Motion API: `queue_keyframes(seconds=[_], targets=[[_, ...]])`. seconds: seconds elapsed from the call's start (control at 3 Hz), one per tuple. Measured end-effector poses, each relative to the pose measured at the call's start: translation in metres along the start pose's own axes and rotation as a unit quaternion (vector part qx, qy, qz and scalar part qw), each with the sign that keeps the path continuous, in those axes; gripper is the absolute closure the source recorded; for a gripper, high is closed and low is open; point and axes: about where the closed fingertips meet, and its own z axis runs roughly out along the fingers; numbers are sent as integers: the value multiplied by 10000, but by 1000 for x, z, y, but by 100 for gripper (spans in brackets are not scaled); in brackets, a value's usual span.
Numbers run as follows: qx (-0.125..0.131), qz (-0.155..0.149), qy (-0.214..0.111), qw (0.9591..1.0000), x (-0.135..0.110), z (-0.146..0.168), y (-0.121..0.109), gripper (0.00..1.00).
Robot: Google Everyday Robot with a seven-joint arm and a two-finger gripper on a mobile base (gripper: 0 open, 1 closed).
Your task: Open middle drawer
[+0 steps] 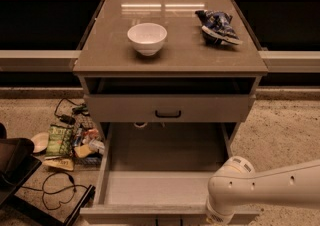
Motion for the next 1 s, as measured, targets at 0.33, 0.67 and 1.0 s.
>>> queue_keyframes(seconds=[0.33,0.67,1.0], targets=[[0,0,0,10000,0,0,0,100],[0,0,0,10000,0,0,0,100],[0,0,0,10000,0,0,0,73]])
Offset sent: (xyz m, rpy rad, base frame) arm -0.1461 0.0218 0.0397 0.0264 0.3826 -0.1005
